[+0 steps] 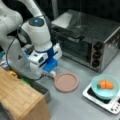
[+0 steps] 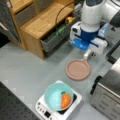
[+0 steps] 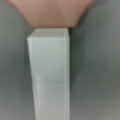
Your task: Pick up the pan. Place the pan on the table. Pick up the bowl. Place the bowl on the stove.
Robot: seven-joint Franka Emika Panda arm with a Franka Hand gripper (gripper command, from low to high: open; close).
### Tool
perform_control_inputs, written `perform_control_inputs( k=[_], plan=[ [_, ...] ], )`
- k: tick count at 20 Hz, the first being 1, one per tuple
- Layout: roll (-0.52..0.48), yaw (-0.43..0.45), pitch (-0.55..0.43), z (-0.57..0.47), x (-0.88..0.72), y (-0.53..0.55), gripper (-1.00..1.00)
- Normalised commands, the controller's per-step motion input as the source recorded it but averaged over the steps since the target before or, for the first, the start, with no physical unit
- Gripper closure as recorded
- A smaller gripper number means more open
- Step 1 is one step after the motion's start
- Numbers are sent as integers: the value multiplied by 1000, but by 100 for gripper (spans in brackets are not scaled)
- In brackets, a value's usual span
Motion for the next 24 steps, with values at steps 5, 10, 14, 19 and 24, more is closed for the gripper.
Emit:
perform_control_inputs(
  k=[5,10,14,19,24],
  plan=[
    [-100,130,-71,-187,-87,73,-100],
    [-95,114,-97,-213,-133,88,-100],
    [-82,83,-113,-156,-168,79,-100],
    [-75,70,-132,-119,-152,16,-100],
    [-60,71,-144,-139,-106,-43,-100]
  ],
)
